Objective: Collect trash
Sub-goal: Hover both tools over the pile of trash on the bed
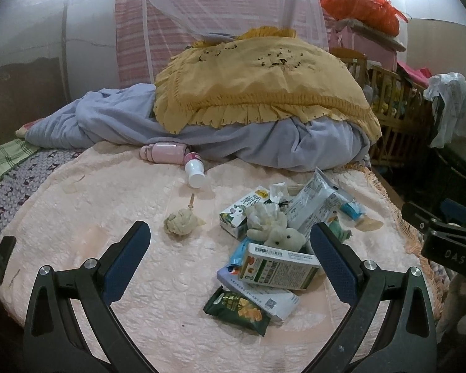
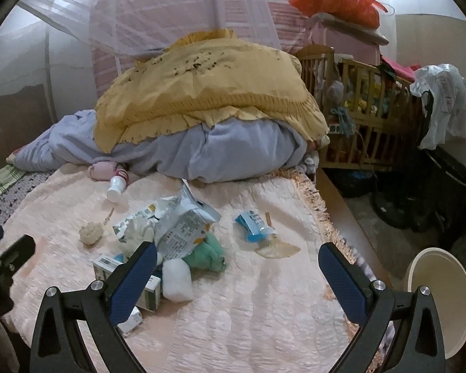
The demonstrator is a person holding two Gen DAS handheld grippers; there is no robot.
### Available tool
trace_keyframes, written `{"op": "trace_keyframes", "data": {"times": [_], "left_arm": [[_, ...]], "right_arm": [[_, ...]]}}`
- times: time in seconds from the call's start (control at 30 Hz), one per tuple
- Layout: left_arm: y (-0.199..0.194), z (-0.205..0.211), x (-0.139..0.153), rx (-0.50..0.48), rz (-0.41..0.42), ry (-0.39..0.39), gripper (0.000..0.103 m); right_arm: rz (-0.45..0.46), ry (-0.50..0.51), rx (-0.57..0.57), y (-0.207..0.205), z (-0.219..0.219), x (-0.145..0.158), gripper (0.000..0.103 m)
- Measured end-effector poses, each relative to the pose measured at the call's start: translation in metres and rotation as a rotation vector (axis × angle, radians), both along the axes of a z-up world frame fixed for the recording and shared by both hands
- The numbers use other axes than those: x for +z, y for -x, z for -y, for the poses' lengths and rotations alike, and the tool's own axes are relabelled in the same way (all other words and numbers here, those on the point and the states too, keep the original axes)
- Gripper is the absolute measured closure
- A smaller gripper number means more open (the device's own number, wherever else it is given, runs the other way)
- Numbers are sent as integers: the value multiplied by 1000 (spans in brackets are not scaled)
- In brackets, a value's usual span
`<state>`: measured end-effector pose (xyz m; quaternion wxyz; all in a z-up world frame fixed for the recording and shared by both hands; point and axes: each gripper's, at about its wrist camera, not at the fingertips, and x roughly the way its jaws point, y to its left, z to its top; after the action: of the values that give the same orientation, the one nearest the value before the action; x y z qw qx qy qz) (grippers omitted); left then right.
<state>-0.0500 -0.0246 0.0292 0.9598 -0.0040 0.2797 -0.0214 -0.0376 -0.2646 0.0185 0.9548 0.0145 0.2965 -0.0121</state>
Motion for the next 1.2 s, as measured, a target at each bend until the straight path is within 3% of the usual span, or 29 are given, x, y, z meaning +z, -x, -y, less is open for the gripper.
{"op": "trace_keyframes", "data": {"times": [0.77, 1.2], "left_arm": [[0, -11, 0, 15, 10, 23, 1], [-1, -14, -1, 20, 7, 30, 1]], "right_arm": [[83, 27, 48, 17, -20, 26, 0], [62, 19, 69, 16, -23, 21, 0]]}}
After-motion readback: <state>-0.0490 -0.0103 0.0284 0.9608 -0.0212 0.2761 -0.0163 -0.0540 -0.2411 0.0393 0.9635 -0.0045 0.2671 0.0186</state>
